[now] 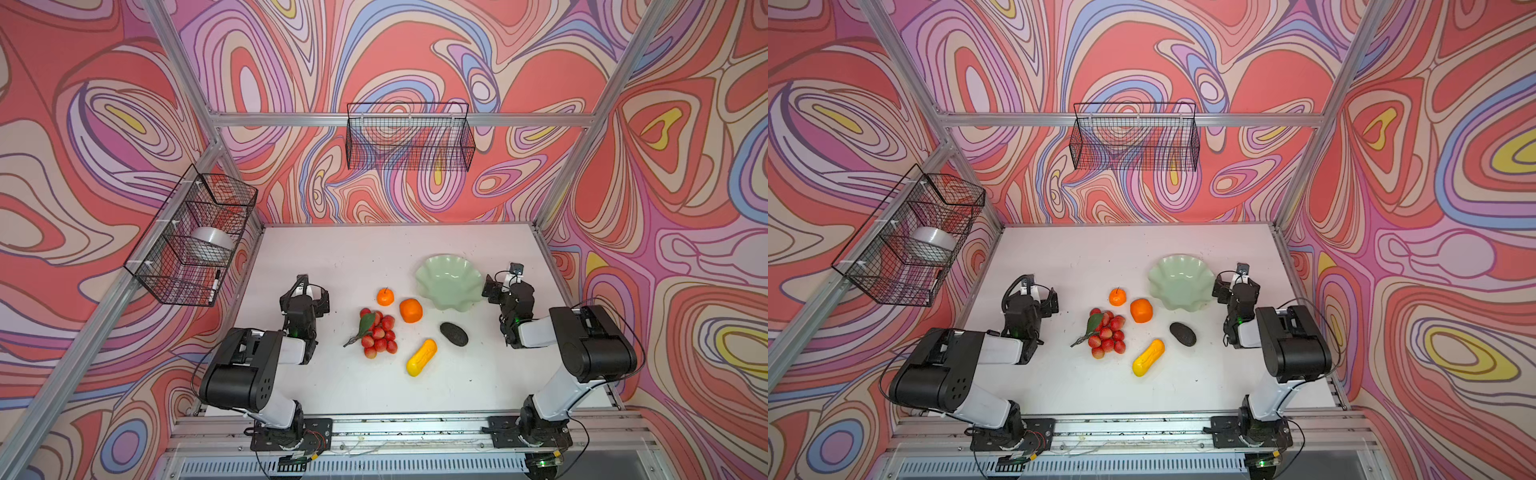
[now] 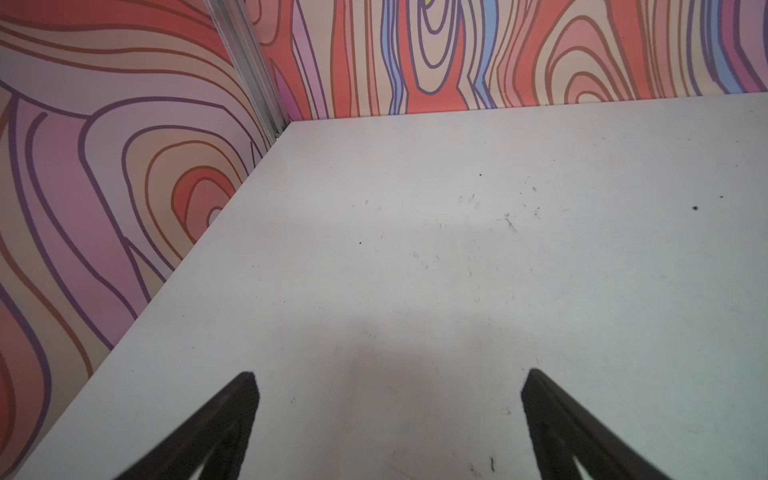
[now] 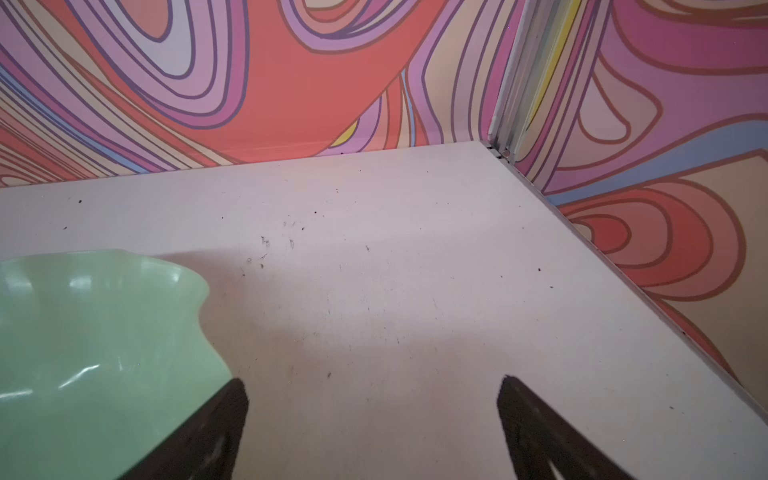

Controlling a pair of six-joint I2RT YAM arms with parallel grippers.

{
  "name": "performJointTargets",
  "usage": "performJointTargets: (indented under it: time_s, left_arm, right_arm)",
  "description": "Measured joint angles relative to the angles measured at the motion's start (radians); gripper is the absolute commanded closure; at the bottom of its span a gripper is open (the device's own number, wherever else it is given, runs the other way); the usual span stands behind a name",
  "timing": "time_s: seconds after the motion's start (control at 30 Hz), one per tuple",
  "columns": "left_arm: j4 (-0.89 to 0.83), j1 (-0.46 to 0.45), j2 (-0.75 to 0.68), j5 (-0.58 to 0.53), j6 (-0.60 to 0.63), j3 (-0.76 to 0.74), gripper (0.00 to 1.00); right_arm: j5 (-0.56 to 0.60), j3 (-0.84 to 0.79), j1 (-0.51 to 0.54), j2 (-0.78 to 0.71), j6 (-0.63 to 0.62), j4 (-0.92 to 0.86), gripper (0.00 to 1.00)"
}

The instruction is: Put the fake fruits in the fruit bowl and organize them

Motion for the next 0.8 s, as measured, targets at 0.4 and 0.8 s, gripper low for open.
performJointTargets:
  time_s: [0.4,0.8]
  left_arm:
    - [-0.002,0.0,0.0,0.0,0.0,0.0,0.0]
    - [-0.054,0.046,0.0,0.054,-0.024,0.029,0.0]
  right_arm:
    - [-0.001,0.0,0.0,0.0,0.0,0.0,0.02]
    - [-0.007,0.0,0.0,0.0,0.0,0.0,0.02]
